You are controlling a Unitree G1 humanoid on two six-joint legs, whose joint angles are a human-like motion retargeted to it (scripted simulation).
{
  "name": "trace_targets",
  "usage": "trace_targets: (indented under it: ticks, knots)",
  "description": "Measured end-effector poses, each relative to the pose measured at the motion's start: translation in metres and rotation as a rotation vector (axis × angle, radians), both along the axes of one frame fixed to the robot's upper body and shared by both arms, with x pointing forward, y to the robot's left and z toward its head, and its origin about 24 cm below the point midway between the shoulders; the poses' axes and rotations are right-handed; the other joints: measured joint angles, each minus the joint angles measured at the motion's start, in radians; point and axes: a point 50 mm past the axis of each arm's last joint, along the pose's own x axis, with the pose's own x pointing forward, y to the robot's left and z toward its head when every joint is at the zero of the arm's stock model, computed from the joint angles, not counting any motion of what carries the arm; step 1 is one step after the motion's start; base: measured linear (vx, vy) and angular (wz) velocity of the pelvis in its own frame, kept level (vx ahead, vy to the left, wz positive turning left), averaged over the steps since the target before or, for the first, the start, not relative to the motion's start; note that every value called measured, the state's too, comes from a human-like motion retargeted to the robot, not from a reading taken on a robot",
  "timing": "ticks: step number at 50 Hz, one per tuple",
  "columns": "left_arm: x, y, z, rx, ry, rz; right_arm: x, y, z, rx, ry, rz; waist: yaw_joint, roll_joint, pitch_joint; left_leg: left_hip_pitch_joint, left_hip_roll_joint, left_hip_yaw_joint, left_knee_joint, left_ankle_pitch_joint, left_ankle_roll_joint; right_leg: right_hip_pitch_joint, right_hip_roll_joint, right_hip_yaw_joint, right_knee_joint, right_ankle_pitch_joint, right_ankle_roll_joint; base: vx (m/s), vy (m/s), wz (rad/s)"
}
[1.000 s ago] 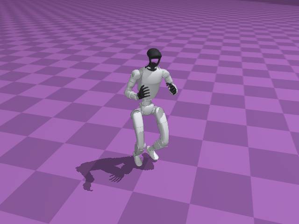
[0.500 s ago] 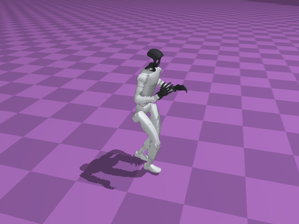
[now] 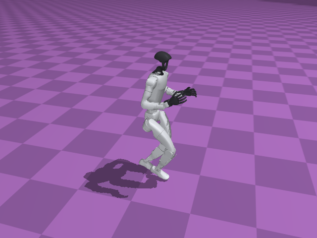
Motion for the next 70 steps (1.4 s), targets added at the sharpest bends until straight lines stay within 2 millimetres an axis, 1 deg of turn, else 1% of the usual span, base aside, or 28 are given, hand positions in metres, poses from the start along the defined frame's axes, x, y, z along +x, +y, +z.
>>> trace_targets:
  ticks: [3,5,7,10,13,15,17,18,20,21,23,25,27,30,33,35,38,41,43,45,50,55,58,60,62,65,70]
  knots:
    - [0.006,-0.005,0.007,0.015,-0.019,-0.033,0.002,0.002,-0.007,-0.021,0.045,0.023,-0.014,-0.017,0.017,0.035,-0.012,0.002,-0.018,-0.055,0.02,-0.017,-0.008,0.015,0.057,-0.043,-0.002,0.0,0.0,0.0]
    - [0.009,-0.009,0.012,0.024,-0.031,-0.068,0.002,0.002,-0.015,-0.033,0.094,0.039,-0.026,-0.023,0.03,0.051,-0.014,0.002,-0.019,-0.066,0.024,-0.012,-0.017,0.021,0.094,-0.057,-0.008,0.0,0.0,0.0]
    - [0.011,-0.016,0.021,0.019,-0.053,-0.121,0.001,0.003,-0.027,-0.045,0.163,0.058,-0.039,-0.024,0.038,0.057,-0.014,-0.004,-0.015,-0.049,0.02,0.014,-0.023,0.029,0.13,-0.06,-0.015,0.06,-0.02,0.04]
    - [0.009,-0.027,0.036,0.009,-0.107,-0.21,-0.006,0.0,-0.049,-0.048,0.281,0.09,-0.055,-0.016,0.044,0.044,-0.011,-0.028,0.016,0.027,-0.015,0.087,-0.02,0.038,0.165,-0.069,-0.032,0.06,-0.03,0.13]
    - [0.002,-0.039,0.05,0.006,-0.165,-0.302,-0.019,-0.003,-0.072,-0.039,0.404,0.117,-0.064,0.007,0.045,-0.018,0.0,-0.06,0.123,0.18,-0.089,0.197,0.009,0.047,0.143,-0.069,-0.042,0.05,-0.03,0.29]
    - [-0.002,-0.046,0.056,0.002,-0.185,-0.358,-0.029,-0.006,-0.085,-0.021,0.471,0.13,-0.064,0.029,0.049,-0.082,0.016,-0.078,0.233,0.259,-0.13,0.284,0.044,0.056,0.096,-0.066,-0.043,0.04,-0.02,0.39]
    - [-0.005,-0.051,0.058,-0.003,-0.188,-0.4,-0.036,-0.01,-0.092,-0.009,0.514,0.131,-0.053,0.053,0.058,-0.153,0.043,-0.084,0.356,0.305,-0.148,0.384,0.081,0.067,0.022,-0.088,-0.053,0.04,-0.01,0.34]
    - [-0.005,-0.052,0.06,-0.002,-0.191,-0.415,-0.038,-0.012,-0.093,-0.007,0.526,0.132,-0.046,0.063,0.064,-0.188,0.059,-0.081,0.412,0.311,-0.147,0.433,0.097,0.072,-0.018,-0.112,-0.062,0.05,-0.01,0.24]
    - [-0.004,-0.051,0.059,0.008,-0.18,-0.423,-0.038,-0.016,-0.094,-0.016,0.533,0.125,-0.027,0.076,0.079,-0.257,0.088,-0.075,0.508,0.313,-0.137,0.526,0.118,0.083,-0.09,-0.192,-0.088,0.05,0.0,0.1]
    - [-0.003,-0.049,0.057,0.02,-0.167,-0.412,-0.035,-0.017,-0.092,-0.027,0.525,0.12,-0.017,0.081,0.087,-0.291,0.099,-0.074,0.543,0.309,-0.129,0.56,0.122,0.086,-0.112,-0.25,-0.11,0.05,0.0,-0.05]
    - [-0.001,-0.043,0.05,0.054,-0.131,-0.378,-0.027,-0.019,-0.086,-0.058,0.491,0.108,0.001,0.089,0.107,-0.354,0.116,-0.075,0.594,0.299,-0.115,0.618,0.126,0.088,-0.144,-0.367,-0.153,0.06,0.01,-0.17]
    - [0.002,-0.036,0.039,0.092,-0.073,-0.339,-0.014,-0.018,-0.075,-0.095,0.434,0.094,0.015,0.096,0.127,-0.404,0.129,-0.075,0.608,0.296,-0.102,0.655,0.119,0.081,-0.153,-0.447,-0.185,0.07,0.02,-0.27]
    - [0.004,-0.031,0.026,0.129,-0.009,-0.315,-0.002,-0.013,-0.06,-0.124,0.362,0.091,0.027,0.098,0.138,-0.435,0.138,-0.066,0.579,0.293,-0.095,0.67,0.111,0.08,-0.152,-0.497,-0.197,0.1,0.03,-0.27]
    - [0.004,-0.027,0.012,0.171,0.076,-0.325,0.013,-0.001,-0.039,-0.139,0.257,0.116,0.041,0.089,0.128,-0.449,0.151,-0.036,0.489,0.292,-0.082,0.673,0.093,0.083,-0.166,-0.523,-0.199,0.14,0.04,-0.19]
    - [0.002,-0.027,0.008,0.202,0.112,-0.371,0.018,0.013,-0.024,-0.13,0.182,0.177,0.051,0.07,0.086,-0.424,0.162,0.006,0.372,0.282,-0.076,0.668,0.068,0.078,-0.204,-0.503,-0.187,0.19,0.06,-0.09]
    - [0.0,-0.028,0.009,0.216,0.114,-0.399,0.017,0.021,-0.018,-0.12,0.152,0.228,0.052,0.055,0.055,-0.396,0.16,0.034,0.291,0.284,-0.078,0.666,0.049,0.075,-0.233,-0.456,-0.17,0.19,0.07,0.02]
    - [-0.002,-0.029,0.01,0.224,0.113,-0.423,0.013,0.032,-0.017,-0.123,0.139,0.303,0.039,0.03,0.013,-0.351,0.14,0.067,0.174,0.354,-0.116,0.655,0.017,0.064,-0.257,-0.315,-0.122,0.16,0.07,0.11]
    - [-0.005,-0.028,0.009,0.232,0.124,-0.431,0.008,0.038,-0.017,-0.147,0.14,0.352,0.019,0.007,-0.018,-0.318,0.116,0.095,0.093,0.422,-0.149,0.641,-0.011,0.048,-0.257,-0.237,-0.095,0.11,0.07,0.17]
    - [-0.006,-0.026,0.007,0.239,0.137,-0.426,0.005,0.039,-0.017,-0.169,0.14,0.367,0.008,-0.004,-0.029,-0.304,0.108,0.114,0.069,0.44,-0.156,0.636,-0.024,0.035,-0.251,-0.209,-0.086,0.06,0.06,0.17]
    - [-0.007,-0.024,0.005,0.242,0.153,-0.423,0.003,0.038,-0.017,-0.189,0.136,0.37,0.002,-0.011,-0.033,-0.3,0.105,0.126,0.074,0.432,-0.157,0.638,-0.027,0.028,-0.246,-0.205,-0.083,0.0,0.0,0.0]
    - [-0.007,-0.019,0.003,0.28,0.182,-0.417,0.002,0.036,-0.01,-0.232,0.105,0.354,0.004,-0.015,-0.022,-0.326,0.118,0.128,0.161,0.398,-0.157,0.657,-0.013,0.019,-0.238,-0.259,-0.107,-0.01,0.0,0.0]
    - [-0.006,-0.013,-0.002,0.339,0.227,-0.408,0.004,0.031,-0.004,-0.269,0.085,0.326,0.012,-0.013,0.014,-0.358,0.127,0.116,0.244,0.358,-0.153,0.675,0.016,0.04,-0.229,-0.366,-0.139,-0.13,0.0,-0.01]
    - [-0.006,-0.01,-0.003,0.388,0.236,-0.395,0.006,0.029,0.0,-0.281,0.07,0.32,0.017,-0.006,0.049,-0.369,0.134,0.108,0.268,0.342,-0.156,0.676,0.031,0.05,-0.214,-0.448,-0.166,-0.23,0.0,-0.01]
    - [-0.005,-0.009,-0.003,0.422,0.236,-0.391,0.007,0.028,0.001,-0.277,0.065,0.322,0.018,0.001,0.074,-0.37,0.14,0.105,0.266,0.337,-0.16,0.669,0.037,0.049,-0.201,-0.481,-0.178,-0.29,0.0,0.01]
    - [-0.005,-0.008,-0.004,0.446,0.236,-0.385,0.008,0.026,-0.002,-0.258,0.077,0.327,0.014,0.01,0.093,-0.369,0.14,0.099,0.249,0.341,-0.172,0.655,0.04,0.046,-0.19,-0.486,-0.186,-0.31,0.0,-0.01]
    - [-0.005,-0.01,-0.005,0.463,0.231,-0.381,0.006,0.023,-0.012,-0.212,0.123,0.331,0.001,0.022,0.108,-0.355,0.141,0.087,0.236,0.327,-0.184,0.625,0.048,0.049,-0.187,-0.457,-0.186,-0.32,0.0,-0.05]
    - [-0.004,-0.019,0.0,0.446,0.182,-0.398,-0.002,0.013,-0.04,-0.098,0.255,0.322,-0.033,0.05,0.117,-0.265,0.198,0.084,0.355,0.248,-0.146,0.565,0.092,0.086,-0.193,-0.353,-0.17,-0.3,0.01,-0.24]
